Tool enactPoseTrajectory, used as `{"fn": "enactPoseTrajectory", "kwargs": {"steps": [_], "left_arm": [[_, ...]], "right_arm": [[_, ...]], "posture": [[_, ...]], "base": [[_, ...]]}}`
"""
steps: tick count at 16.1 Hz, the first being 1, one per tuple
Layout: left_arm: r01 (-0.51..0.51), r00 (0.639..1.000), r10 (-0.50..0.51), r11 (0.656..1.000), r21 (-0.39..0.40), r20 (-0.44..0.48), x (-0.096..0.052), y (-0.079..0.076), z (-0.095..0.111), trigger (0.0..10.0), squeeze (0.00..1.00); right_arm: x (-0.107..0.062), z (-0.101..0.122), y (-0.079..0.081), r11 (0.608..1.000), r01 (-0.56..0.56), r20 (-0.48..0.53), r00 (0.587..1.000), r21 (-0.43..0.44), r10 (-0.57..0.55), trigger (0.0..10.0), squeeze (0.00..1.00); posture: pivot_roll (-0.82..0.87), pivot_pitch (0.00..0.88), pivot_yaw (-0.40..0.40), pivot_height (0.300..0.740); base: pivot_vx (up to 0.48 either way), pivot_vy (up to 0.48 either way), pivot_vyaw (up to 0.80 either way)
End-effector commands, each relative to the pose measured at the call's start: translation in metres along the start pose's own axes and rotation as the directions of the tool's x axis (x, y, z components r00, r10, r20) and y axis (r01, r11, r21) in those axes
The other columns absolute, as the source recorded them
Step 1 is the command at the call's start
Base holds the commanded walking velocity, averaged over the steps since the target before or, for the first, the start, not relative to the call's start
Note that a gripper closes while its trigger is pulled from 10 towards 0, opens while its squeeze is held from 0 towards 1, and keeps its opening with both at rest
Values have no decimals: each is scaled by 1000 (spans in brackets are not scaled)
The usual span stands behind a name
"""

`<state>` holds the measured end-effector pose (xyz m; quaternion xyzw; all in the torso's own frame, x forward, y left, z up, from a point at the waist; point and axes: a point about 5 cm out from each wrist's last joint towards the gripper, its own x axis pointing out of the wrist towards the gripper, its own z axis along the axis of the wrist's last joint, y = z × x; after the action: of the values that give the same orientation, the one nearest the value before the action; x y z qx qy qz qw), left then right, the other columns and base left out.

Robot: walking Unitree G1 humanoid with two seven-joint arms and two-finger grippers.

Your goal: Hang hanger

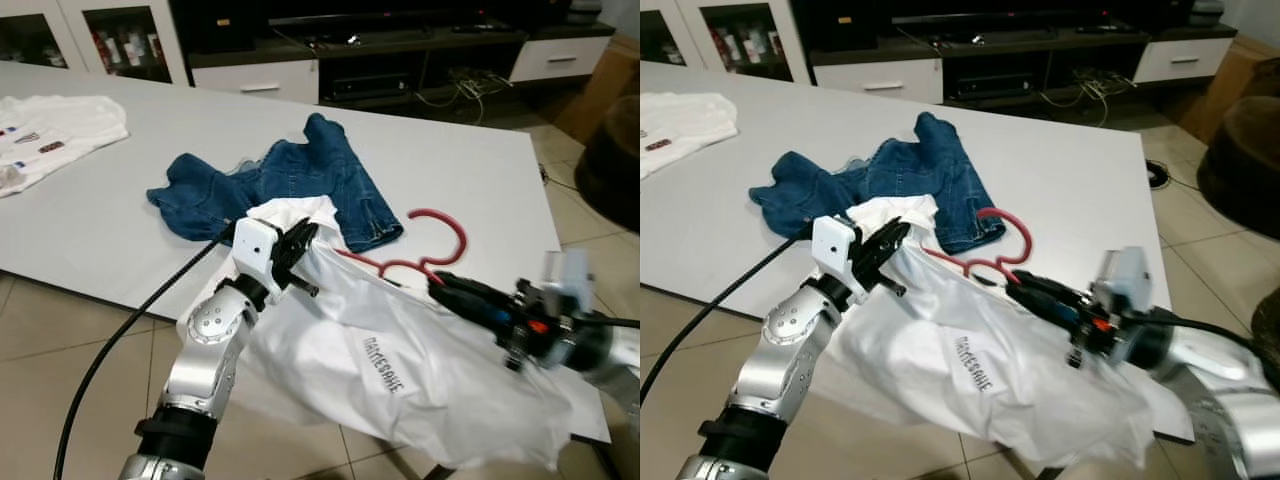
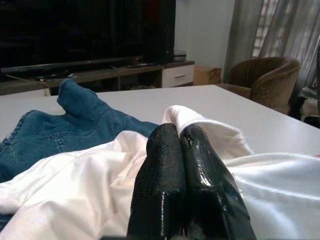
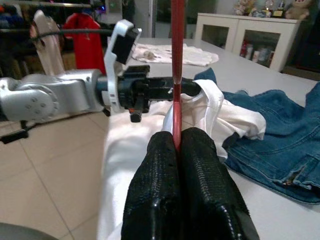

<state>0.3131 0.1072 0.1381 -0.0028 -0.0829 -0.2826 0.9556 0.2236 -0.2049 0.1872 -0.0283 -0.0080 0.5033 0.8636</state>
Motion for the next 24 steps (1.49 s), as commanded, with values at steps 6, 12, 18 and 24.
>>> {"fn": "enactPoseTrajectory", "kwargs": {"steps": [6,12,18,24], "left_arm": [[18,1000,-18,1000,5,-26,1,-2,-3,2667,0],[31,999,-31,1000,0,-15,3,-8,-1,2667,0],[30,999,-30,1000,1,-24,0,-7,-3,2667,0],[34,999,-34,999,-4,-27,1,-10,-4,2706,0]], "right_arm": [[-16,24,-7,1000,-1,98,995,-6,1,10000,0],[5,6,-15,988,101,-7,995,-119,-102,10000,0],[-13,13,-28,975,170,9,985,-143,-170,10000,0],[-15,14,-19,990,102,29,995,-93,-99,10000,0]], "posture": [[21,35,37,740],[28,31,33,740],[31,24,34,740],[24,25,32,740]], "base": [[0,0,0],[0,0,0],[0,0,0],[0,0,0]]}}
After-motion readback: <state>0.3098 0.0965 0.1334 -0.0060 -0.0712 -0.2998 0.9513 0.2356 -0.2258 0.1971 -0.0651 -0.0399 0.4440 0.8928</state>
